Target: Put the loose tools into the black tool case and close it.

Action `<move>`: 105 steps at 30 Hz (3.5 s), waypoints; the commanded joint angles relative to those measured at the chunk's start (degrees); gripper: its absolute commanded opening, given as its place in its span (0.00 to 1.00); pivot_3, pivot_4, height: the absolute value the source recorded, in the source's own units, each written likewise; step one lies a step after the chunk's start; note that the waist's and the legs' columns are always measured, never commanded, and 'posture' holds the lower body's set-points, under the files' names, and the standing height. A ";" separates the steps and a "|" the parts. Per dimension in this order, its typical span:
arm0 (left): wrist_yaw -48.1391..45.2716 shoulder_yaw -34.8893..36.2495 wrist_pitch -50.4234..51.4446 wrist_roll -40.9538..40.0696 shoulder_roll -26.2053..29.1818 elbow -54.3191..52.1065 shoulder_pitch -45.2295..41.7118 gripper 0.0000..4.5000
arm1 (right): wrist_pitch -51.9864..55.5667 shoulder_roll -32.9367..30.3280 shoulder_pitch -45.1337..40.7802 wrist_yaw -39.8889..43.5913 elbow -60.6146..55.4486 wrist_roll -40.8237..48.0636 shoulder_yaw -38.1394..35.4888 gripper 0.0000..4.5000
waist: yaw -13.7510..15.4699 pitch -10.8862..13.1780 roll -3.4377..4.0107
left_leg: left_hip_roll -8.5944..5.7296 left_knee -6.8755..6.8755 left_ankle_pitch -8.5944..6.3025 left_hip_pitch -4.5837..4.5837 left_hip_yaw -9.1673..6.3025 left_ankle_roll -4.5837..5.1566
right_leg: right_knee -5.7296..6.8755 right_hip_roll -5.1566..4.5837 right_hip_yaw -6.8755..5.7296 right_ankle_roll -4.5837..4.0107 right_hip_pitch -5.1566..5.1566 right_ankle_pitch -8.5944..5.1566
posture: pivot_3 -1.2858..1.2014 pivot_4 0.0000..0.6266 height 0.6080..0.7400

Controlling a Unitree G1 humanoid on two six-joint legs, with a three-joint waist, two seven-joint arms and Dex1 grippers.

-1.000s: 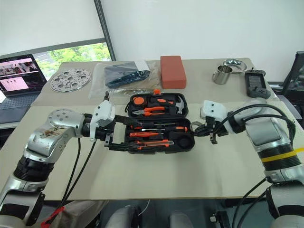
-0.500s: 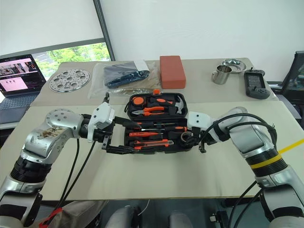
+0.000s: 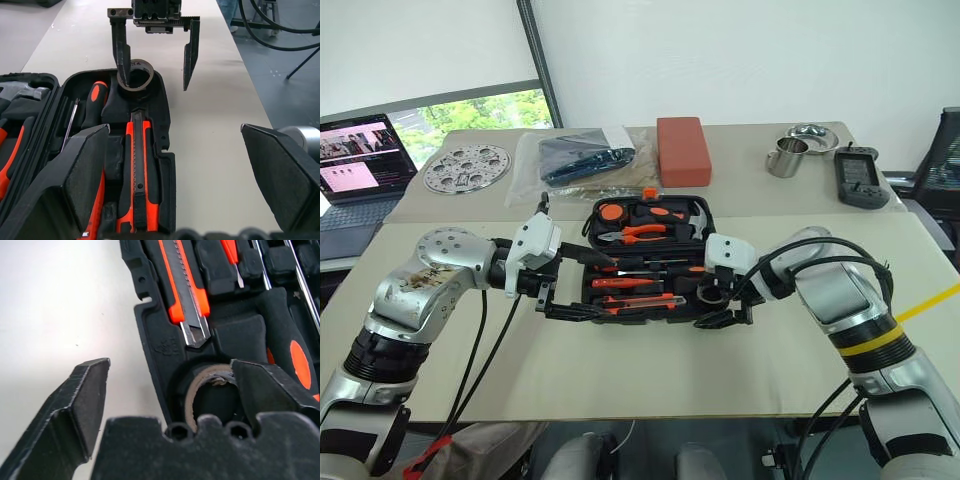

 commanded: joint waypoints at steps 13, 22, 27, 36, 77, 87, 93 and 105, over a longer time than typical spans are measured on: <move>0.65 0.41 -1.44 0.32 -0.25 -0.20 -0.41 1.00 | 1.58 -3.45 -3.36 -1.34 0.32 0.58 -3.58 0.76 | -0.06 0.01 -0.02 | 0.00 -0.01 -0.01 -0.01 0.02 0.01 | -0.01 -0.02 0.03 0.00 -0.03 0.00 | 0.52 0.24 1.00; 0.41 0.05 -2.19 0.75 -0.81 0.57 -0.90 1.00 | -3.91 -7.84 -3.13 -0.73 5.91 -3.34 -1.08 0.08 | 0.09 0.02 -0.04 | 0.00 -0.02 -0.02 -0.02 0.02 0.04 | -0.05 -0.05 0.02 0.00 -0.02 0.00 | 0.52 0.24 1.00; 0.23 0.31 -2.07 0.80 -0.67 0.32 -0.66 1.00 | -6.59 -7.39 -2.39 -1.20 7.30 -6.16 0.76 0.01 | -0.15 0.02 -0.04 | 0.00 -0.03 -0.01 -0.01 0.03 0.03 | -0.03 0.00 0.03 0.00 -0.03 0.00 | 0.52 0.24 1.00; 0.15 0.59 -1.74 0.70 -0.22 -0.03 -0.34 1.00 | -5.52 -4.25 -2.58 -1.01 5.83 -5.54 0.57 0.01 | -0.02 0.02 -0.04 | 0.01 -0.04 -0.01 -0.01 0.02 0.02 | -0.02 -0.02 0.03 0.00 -0.03 0.00 | 0.52 0.24 1.00; 33.12 18.73 -1.08 10.05 -16.79 72.33 -29.30 1.00 | -5.05 22.41 -29.20 -38.87 71.66 3.22 -27.28 0.45 | -0.19 0.07 -0.12 | -0.03 -0.28 0.56 -0.34 0.32 -0.91 | 0.42 -0.05 -0.18 0.00 -0.74 0.01 | 0.52 0.24 1.00; 31.69 17.66 -2.51 12.96 -17.31 77.31 -31.50 1.00 | -5.66 24.47 -29.46 -37.27 72.85 2.58 -27.73 0.01 | -1.09 0.07 -0.12 | 0.00 -0.32 0.61 -0.28 0.30 -0.99 | 0.43 -0.01 -0.20 0.00 -0.80 0.01 | 0.52 0.24 1.00; 36.24 19.79 -3.93 13.24 -18.02 80.05 -31.99 1.00 | -5.23 24.17 -28.32 -35.19 70.73 1.20 -25.82 0.01 | -1.55 0.07 -0.12 | 0.00 -0.31 0.62 -0.30 0.27 -1.00 | 0.49 -0.01 -0.22 0.00 -0.80 0.01 | 0.52 0.24 1.00; 34.40 24.15 -6.24 11.45 -18.05 81.52 -31.01 0.09 | -5.42 23.77 -26.22 -34.64 66.76 1.96 -25.87 0.00 | -1.69 0.06 -0.11 | 0.00 -0.31 0.62 -0.26 0.25 -1.01 | 0.51 -0.01 -0.22 0.00 -0.79 0.01 | 0.52 0.24 1.00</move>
